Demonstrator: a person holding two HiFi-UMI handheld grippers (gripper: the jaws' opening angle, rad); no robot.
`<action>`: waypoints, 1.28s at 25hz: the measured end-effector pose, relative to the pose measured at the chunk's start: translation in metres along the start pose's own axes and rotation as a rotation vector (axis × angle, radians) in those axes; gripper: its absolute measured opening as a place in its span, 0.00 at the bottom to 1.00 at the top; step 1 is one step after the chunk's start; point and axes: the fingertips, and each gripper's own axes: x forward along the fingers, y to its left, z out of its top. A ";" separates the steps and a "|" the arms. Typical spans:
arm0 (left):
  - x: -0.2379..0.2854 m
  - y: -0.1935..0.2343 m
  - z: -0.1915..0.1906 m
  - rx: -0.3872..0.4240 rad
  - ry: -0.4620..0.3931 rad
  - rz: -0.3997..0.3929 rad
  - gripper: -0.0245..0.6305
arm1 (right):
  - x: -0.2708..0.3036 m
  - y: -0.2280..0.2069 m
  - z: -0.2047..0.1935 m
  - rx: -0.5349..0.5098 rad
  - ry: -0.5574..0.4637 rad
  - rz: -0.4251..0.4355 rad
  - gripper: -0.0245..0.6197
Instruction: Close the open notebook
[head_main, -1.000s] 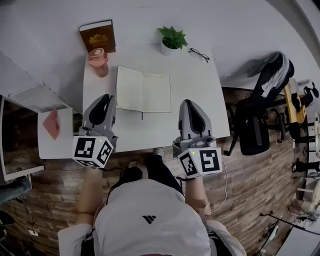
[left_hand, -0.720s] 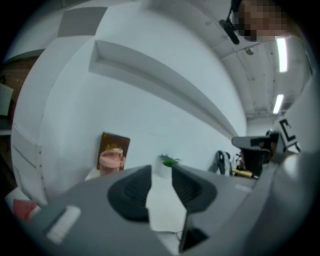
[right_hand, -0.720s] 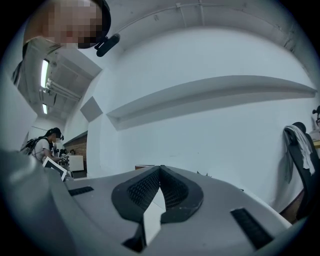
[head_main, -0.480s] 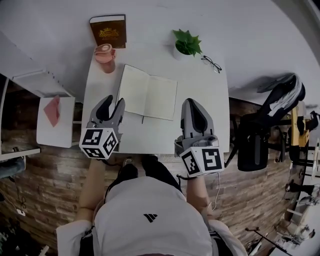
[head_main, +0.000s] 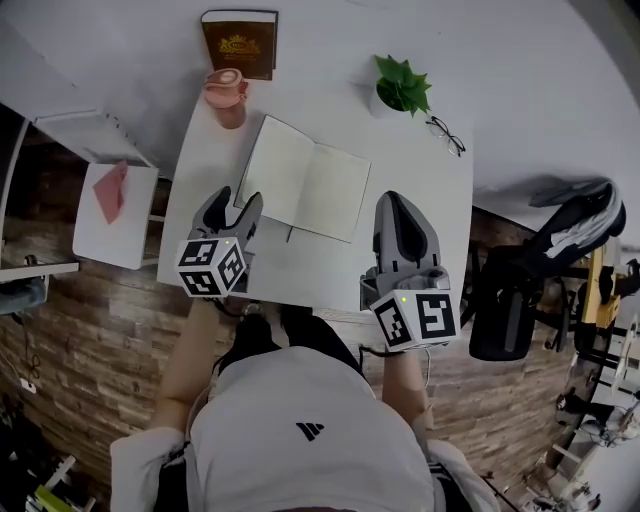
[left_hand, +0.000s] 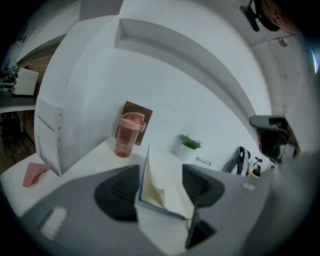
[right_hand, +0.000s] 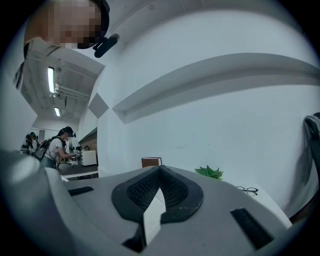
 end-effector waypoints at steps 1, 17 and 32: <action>0.002 0.002 -0.003 -0.014 0.002 0.009 0.45 | 0.002 -0.001 -0.002 0.000 0.005 0.006 0.03; 0.015 0.025 -0.047 -0.209 0.012 0.110 0.48 | 0.002 -0.023 -0.014 0.015 0.035 0.033 0.04; 0.006 -0.032 -0.009 -0.018 -0.042 -0.034 0.06 | -0.004 -0.035 -0.007 0.042 -0.004 0.022 0.04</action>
